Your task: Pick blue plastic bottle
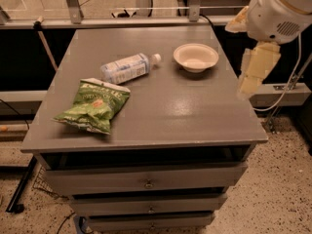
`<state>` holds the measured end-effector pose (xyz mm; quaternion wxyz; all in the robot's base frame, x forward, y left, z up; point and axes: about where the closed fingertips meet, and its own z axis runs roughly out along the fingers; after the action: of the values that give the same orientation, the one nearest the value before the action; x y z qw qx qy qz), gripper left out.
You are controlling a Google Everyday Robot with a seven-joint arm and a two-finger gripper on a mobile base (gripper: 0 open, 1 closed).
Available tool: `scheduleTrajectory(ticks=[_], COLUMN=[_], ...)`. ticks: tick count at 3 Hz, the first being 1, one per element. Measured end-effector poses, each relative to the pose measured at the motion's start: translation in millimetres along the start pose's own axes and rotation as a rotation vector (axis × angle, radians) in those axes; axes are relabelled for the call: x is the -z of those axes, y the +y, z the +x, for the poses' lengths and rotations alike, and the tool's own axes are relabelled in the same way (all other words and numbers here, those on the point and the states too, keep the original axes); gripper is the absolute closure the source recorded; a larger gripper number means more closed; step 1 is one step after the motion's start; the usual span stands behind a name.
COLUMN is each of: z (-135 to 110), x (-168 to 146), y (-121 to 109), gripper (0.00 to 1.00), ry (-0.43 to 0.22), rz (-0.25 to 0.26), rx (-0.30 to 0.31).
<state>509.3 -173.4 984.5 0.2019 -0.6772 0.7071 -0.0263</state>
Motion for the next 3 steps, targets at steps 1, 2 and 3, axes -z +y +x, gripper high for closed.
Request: scheduleTrajectory(ticks=[1,2,3], z=[-24.5,-24.5,-45.6], x=[-33.5,-33.5,-49.4], y=[-33.9,-33.9,-54.2], gripper=[0.0,0.0,0.0], ry=[-0.056,-0.056,-0.075], rz=[-0.03,-0.03,-0.05], rx=[0.082,0.082,0.159])
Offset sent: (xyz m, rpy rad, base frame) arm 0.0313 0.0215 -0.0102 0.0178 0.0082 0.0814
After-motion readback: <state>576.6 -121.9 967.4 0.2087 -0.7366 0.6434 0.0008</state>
